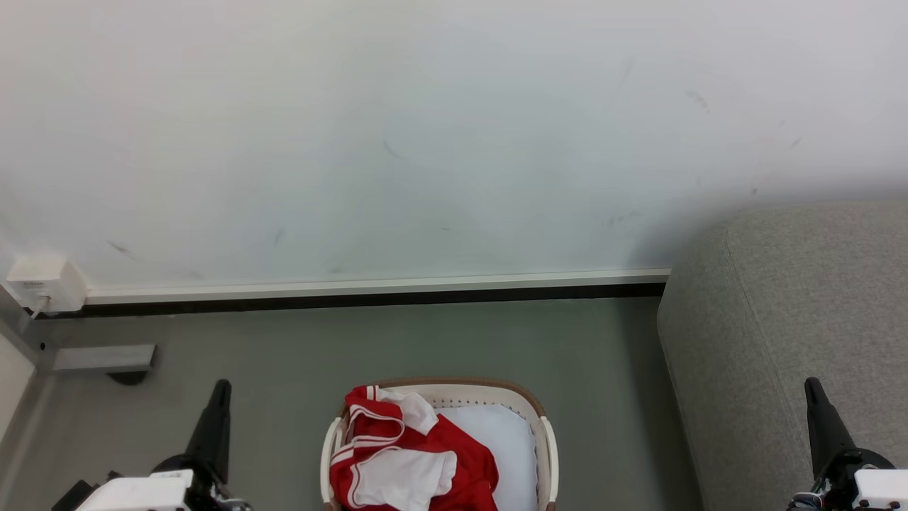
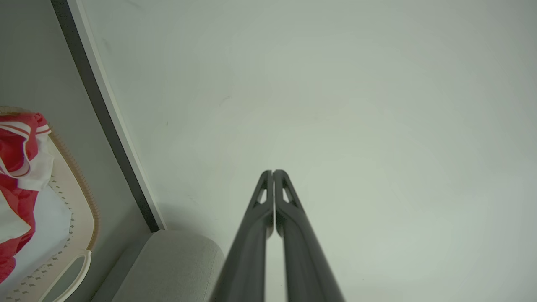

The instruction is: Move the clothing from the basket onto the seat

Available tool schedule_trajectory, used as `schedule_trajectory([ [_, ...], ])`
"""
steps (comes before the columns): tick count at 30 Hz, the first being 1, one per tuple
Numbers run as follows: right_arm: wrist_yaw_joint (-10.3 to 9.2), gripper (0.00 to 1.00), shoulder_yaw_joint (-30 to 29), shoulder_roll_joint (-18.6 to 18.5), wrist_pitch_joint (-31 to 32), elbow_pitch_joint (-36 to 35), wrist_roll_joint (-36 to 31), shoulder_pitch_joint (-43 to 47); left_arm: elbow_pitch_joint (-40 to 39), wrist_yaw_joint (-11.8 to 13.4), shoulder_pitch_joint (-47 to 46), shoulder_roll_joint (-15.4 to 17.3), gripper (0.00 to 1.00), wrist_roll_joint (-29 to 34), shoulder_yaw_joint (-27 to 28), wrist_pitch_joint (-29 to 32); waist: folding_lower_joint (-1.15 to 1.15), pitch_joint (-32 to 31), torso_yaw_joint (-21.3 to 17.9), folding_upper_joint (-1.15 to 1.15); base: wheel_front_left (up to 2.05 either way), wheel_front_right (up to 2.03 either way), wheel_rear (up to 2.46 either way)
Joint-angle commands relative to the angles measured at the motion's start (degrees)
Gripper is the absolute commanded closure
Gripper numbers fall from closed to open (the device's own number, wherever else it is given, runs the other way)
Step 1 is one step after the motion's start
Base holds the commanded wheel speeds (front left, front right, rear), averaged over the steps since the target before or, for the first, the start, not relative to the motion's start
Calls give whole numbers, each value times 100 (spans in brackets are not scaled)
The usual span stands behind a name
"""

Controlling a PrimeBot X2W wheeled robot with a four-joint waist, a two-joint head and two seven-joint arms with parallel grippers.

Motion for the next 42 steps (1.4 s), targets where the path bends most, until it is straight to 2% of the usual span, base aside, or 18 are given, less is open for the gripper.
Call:
schedule_trajectory([
  [1,-13,100,-19,-41,13,-26,10,-76,-18,-25,-48,14,100,-82,6,18,0,0,0,0,0,0,0],
  [23,-13,100,-19,-41,13,-26,10,-76,-18,-25,-48,14,100,-82,6,18,0,0,0,0,0,0,0],
  [24,0,0,0,0,0,0,0,0,0,0,0,0,0,0,0,0,0,0,0,0,0,0,0],
  [33,-1,0,90,7,-233,60,-185,66,27,1,60,-6,0,131,-111,-237,0,-2,15,0,0,0,0],
  [42,-2,0,186,0,-477,-11,-866,113,39,-2,99,-2,0,474,-187,-477,0,-7,39,0,0,0,0],
])
